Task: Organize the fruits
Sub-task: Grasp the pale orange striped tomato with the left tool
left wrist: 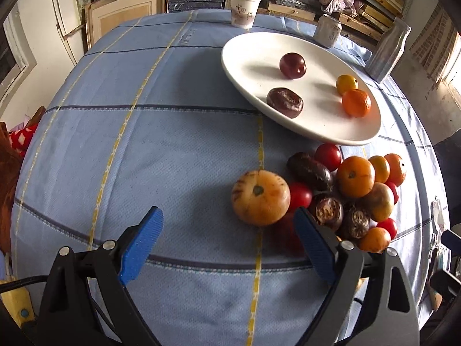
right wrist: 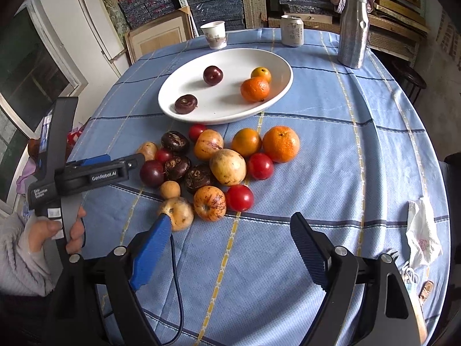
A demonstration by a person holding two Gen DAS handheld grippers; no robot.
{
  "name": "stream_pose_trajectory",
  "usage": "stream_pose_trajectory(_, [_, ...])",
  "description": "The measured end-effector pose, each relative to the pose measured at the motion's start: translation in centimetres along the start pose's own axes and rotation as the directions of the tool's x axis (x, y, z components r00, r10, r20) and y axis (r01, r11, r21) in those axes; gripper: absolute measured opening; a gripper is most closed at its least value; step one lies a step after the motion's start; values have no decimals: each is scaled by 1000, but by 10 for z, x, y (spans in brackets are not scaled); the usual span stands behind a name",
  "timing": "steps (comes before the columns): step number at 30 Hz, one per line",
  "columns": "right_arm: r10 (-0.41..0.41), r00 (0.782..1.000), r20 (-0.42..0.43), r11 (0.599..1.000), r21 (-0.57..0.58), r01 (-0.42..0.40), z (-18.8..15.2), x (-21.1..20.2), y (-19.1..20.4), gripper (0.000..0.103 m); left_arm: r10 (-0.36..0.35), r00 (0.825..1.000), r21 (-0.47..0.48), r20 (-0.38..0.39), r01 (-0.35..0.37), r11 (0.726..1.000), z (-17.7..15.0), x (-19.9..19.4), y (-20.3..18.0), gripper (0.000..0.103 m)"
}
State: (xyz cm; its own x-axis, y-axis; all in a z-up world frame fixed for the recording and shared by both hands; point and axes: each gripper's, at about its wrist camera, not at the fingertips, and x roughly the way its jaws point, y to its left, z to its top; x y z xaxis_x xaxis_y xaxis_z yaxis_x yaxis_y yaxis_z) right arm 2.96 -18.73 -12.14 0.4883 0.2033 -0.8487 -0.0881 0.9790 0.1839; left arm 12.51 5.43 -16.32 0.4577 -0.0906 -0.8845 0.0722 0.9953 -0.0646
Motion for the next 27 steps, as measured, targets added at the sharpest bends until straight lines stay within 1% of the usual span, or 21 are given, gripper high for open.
stream_pose_trajectory(6, [-19,1000,-9,1000,20,19,-4,-2,-4,86,-32,999,-17,-6,31,999,4,8,4,90])
stream_pose_trajectory(9, [-25,1000,-14,999,20,25,-6,-3,-4,86,-62,998,-18,-7,62,998,5,11,5,89])
stream_pose_trajectory(12, [-30,999,-18,999,19,31,-7,-4,-3,86,-118,993,-12,-11,118,993,6,17,5,82])
stream_pose_trajectory(13, [-32,999,-18,999,19,32,-8,-4,-4,86,-138,990,-15,-15,138,990,7,19,5,78])
stream_pose_trajectory(14, [-34,999,-17,999,18,34,-8,-5,-4,86,-156,988,-17,-18,156,988,7,21,5,71])
stream_pose_trajectory(16, [-39,999,-16,999,22,40,-9,-7,-5,86,-193,981,-20,-21,192,981,7,22,4,64])
stream_pose_trajectory(17, [-40,999,-16,999,25,41,-9,-7,-6,86,-201,979,-17,-18,201,979,6,21,3,59])
stream_pose_trajectory(19, [-42,999,-14,999,34,42,-9,-7,-8,86,-221,975,-11,-13,221,975,5,20,1,53])
stream_pose_trajectory(22, [-39,999,-14,998,38,40,-9,-7,-8,86,-233,972,-15,-7,233,972,3,18,1,49])
stream_pose_trajectory(24, [-38,999,-14,999,32,38,-9,-7,-7,86,-237,971,-25,-4,237,971,2,17,2,46])
stream_pose_trajectory(27, [-37,999,-8,999,28,37,-9,-9,-6,86,-245,970,-49,-5,244,968,0,16,7,45])
